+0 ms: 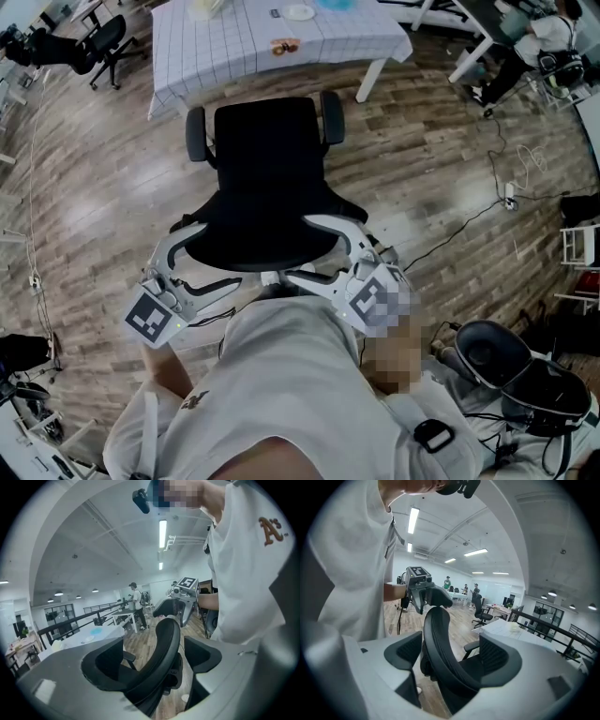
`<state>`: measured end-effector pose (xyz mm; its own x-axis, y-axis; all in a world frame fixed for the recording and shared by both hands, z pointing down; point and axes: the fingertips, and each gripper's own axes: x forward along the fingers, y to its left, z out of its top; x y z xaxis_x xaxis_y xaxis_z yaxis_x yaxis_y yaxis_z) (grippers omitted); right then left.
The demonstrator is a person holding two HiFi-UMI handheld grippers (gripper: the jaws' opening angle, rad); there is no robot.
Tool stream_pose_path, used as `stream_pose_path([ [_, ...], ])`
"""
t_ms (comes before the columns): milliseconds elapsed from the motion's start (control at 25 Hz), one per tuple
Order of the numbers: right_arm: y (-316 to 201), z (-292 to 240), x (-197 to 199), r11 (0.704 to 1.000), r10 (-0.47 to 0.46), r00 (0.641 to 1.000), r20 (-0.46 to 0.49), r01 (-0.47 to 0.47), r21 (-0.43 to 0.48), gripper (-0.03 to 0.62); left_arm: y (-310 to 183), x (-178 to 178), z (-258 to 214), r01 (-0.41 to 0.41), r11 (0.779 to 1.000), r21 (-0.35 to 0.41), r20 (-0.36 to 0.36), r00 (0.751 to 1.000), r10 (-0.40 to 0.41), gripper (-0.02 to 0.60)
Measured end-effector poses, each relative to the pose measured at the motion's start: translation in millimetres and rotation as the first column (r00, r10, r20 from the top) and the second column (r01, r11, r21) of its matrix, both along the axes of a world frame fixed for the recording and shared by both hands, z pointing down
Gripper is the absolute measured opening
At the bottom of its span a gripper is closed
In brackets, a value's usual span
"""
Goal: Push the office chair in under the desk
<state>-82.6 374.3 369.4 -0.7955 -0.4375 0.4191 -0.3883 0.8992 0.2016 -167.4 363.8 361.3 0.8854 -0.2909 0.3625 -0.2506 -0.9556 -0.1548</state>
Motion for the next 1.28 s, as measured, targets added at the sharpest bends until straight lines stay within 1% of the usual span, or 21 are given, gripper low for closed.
stream_pose_path([
  [80,3.2,4.6,-1.0,1.0,-0.013,1.0,-0.023,0.013,-0.006,0.388,0.3,-2.1,8.9,0.009,1.0,0.0,0.047,0.999,-0.009,0.405],
  [320,5.4,12.7,-3.7,1.0,-0.013,0.998,-0.058,0.013,-0.01,0.388,-4.8,-1.6,19.3,0.032,0.996,0.078,0.126,0.991,-0.042,0.414],
  [400,4.6,15.9,-4.3,1.0,-0.011,0.997,-0.072,0.01,-0.009,0.388,-4.7,-1.3,24.9,0.028,0.994,0.101,0.131,0.99,-0.041,0.416],
  [480,3.1,19.0,-5.0,1.0,-0.006,0.996,-0.087,0.006,-0.007,0.411,-4.3,-0.7,27.2,0.019,0.993,0.119,0.134,0.99,-0.035,0.417],
  [520,1.9,20.2,-5.6,1.0,-0.004,0.995,-0.095,0.003,-0.005,0.411,-4.8,-0.7,28.3,0.016,0.992,0.127,0.145,0.989,-0.035,0.417],
  [680,-4.0,25.2,-9.1,1.0,0.002,0.992,-0.126,-0.002,0.005,0.413,-11.5,-0.5,42.7,0.009,0.985,0.174,0.241,0.969,-0.051,0.419],
  [760,-6.2,27.6,-9.6,1.0,0.003,0.99,-0.138,-0.002,0.009,0.416,-16.8,0.3,48.2,0.015,0.979,0.205,0.266,0.961,-0.071,0.419],
  [880,-7.5,29.0,-9.2,1.0,0.003,0.99,-0.139,-0.001,0.016,0.417,-21.5,2.2,49.5,0.024,0.972,0.234,0.262,0.961,-0.086,0.419],
  [1080,-9.6,29.4,-7.9,1.0,0.002,0.991,-0.137,0.001,0.024,0.419,-22.6,5.0,48.8,0.005,0.972,0.237,0.249,0.966,-0.066,0.417],
  [1160,-10.4,33.2,-7.0,1.0,0.001,0.986,-0.166,0.004,0.026,0.417,-22.5,6.5,49.5,-0.007,0.973,0.229,0.248,0.967,-0.052,0.417],
  [1280,-10.9,43.6,-5.3,1.0,-0.003,0.97,-0.243,0.007,0.015,0.387,-21.9,8.2,52.9,-0.026,0.978,0.205,0.259,0.966,-0.028,0.419],
])
